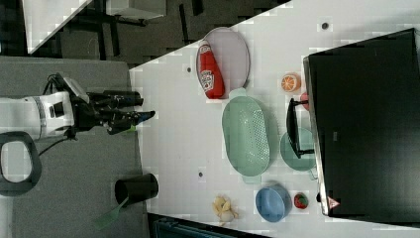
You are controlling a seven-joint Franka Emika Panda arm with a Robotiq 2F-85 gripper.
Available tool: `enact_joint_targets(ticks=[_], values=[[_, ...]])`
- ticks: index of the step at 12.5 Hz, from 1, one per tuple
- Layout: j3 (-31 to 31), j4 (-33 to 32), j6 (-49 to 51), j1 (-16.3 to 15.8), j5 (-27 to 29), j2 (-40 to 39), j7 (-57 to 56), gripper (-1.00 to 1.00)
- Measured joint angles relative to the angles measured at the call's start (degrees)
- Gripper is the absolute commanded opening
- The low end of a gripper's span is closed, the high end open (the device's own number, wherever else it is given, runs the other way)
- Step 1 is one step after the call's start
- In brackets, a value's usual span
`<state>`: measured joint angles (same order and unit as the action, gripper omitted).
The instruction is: Drag strainer right to left.
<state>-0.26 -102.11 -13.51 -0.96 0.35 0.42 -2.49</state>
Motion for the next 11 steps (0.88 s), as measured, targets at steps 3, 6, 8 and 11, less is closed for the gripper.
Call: enact_joint_targets(ticks=[3, 6, 8, 11], values=[[-3.4, -18.2, 10.5, -0.2, -1.5, 18.9, 3.5, 1.0], [-5.0, -23.2, 7.9, 1.6, -4.7, 30.7, 4.4, 1.0], [-4.3, -24.0, 4.0, 2.9, -4.5, 31.8, 5.9, 1.0], [-3.8, -28.3, -7.7, 2.3, -3.5, 25.5, 8.1, 1.0]])
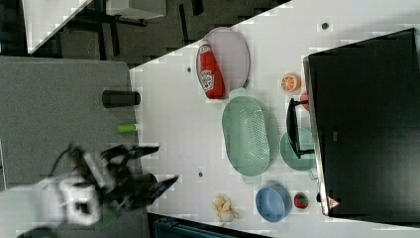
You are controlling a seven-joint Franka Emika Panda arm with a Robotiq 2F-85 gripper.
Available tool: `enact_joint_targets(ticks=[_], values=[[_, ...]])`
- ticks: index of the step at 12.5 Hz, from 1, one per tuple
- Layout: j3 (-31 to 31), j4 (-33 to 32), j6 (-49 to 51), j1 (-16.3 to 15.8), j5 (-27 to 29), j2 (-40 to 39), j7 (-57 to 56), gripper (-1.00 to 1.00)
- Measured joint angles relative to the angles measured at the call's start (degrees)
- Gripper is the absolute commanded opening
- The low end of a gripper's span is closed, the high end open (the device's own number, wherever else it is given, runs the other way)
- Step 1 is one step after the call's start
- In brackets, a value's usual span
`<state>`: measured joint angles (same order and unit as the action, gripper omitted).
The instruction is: Drag strainer right to left.
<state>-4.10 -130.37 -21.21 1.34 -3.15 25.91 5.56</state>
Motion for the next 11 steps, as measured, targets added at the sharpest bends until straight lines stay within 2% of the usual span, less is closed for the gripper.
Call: enact_joint_targets(ticks=[4, 7, 11], values=[[1.1, -13.5, -16.7, -0.8, -1.7, -13.9, 10.1, 1.0], [2.9, -13.2, -25.0, -0.5, -1.7, -26.3, 19.1, 1.0], [5.0, -10.6, -40.0, -1.2, -0.1, -36.2, 29.1, 1.0]])
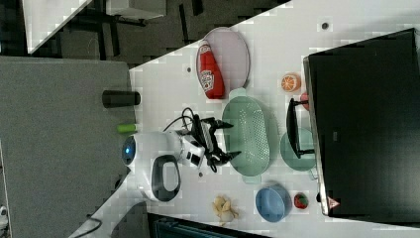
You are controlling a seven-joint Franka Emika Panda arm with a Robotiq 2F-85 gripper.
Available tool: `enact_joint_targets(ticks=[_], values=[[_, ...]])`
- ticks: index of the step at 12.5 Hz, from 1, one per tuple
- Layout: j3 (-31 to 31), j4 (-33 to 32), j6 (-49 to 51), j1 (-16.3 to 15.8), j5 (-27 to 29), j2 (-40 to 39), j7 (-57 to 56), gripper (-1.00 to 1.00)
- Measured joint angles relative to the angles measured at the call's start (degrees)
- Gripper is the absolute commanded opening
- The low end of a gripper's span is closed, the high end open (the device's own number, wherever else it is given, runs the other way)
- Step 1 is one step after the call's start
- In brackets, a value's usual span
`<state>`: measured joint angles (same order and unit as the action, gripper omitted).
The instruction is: Drag strainer right to left.
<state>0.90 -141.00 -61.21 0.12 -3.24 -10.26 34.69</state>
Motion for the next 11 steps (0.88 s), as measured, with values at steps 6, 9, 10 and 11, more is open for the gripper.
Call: enact_joint_targets(ticks=[6, 9, 10, 11], values=[[0.5, -1.9, -10.7, -1.3, -0.8, -11.5, 4.2, 1.0], [0.7, -1.8, -13.2, -1.1, -0.7, -11.8, 6.1, 1.0], [0.1, -1.7, -14.2, -1.6, -0.7, -12.0, 7.0, 1.0], [-0.1, -1.5, -14.2, -1.7, -0.6, -12.0, 8.7, 1.0]])
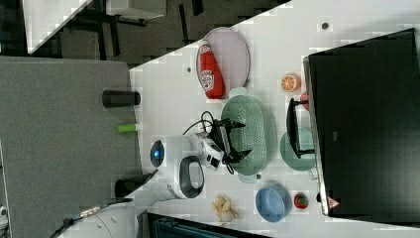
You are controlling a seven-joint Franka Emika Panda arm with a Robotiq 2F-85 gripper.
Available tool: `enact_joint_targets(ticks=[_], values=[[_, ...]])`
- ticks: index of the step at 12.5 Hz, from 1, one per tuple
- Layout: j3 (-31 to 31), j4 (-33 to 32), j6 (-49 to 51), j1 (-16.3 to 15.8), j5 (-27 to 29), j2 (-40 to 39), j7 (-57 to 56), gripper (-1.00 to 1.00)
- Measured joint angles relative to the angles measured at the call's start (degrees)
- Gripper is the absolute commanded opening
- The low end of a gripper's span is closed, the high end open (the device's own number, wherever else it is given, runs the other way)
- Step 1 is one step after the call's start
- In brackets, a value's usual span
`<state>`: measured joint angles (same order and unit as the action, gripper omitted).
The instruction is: Drag strainer right to left.
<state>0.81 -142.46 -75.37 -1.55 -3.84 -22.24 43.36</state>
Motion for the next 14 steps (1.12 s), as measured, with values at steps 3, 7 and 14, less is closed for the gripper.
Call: enact_joint_targets(ticks=[3, 7, 14], values=[[0.5, 0.3, -0.1, -0.8, 1.2, 0.3, 4.5, 1.0], [0.9, 1.6, -0.4, -4.7, 0.1, -1.1, 6.4, 1.0], [1.6, 5.8, 6.9, -13.0, 4.7, -3.0, 10.3, 1.0]])
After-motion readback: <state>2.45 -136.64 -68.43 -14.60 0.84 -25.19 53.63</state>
